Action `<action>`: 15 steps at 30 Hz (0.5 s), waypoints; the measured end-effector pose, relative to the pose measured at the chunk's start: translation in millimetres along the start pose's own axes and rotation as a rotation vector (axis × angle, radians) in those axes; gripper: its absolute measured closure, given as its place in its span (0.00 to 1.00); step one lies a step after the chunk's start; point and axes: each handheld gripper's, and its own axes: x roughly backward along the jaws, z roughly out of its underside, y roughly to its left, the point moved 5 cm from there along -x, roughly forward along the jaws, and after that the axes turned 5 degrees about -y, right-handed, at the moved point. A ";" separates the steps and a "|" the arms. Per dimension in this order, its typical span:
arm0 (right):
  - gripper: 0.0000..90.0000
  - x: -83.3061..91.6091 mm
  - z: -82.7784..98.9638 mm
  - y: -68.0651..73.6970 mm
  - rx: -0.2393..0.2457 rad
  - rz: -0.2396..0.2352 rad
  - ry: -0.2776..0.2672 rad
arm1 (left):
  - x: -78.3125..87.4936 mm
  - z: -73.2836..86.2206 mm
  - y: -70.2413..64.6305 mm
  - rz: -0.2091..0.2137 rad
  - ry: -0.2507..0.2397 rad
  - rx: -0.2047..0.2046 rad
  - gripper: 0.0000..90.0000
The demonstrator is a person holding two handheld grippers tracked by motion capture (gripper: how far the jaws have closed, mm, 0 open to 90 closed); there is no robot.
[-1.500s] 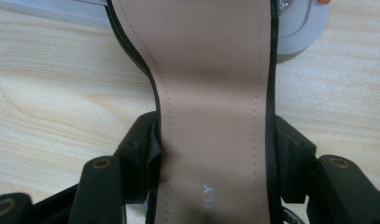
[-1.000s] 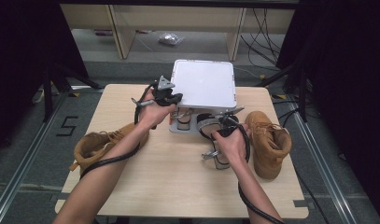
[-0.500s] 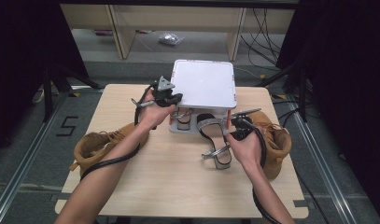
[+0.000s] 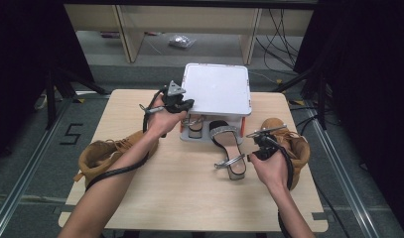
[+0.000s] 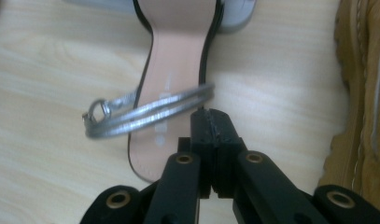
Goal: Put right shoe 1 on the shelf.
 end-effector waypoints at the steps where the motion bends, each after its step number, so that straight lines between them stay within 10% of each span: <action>1: 1.00 0.0 2.5 1.6 -0.018 -0.005 0.009 | 0.0 0.0 -0.1 -0.001 0.000 -0.001 1.00; 15: 1.00 -8.9 33.4 -2.5 -0.008 -0.007 0.079 | 0.5 -0.6 0.3 -0.003 0.012 -0.011 1.00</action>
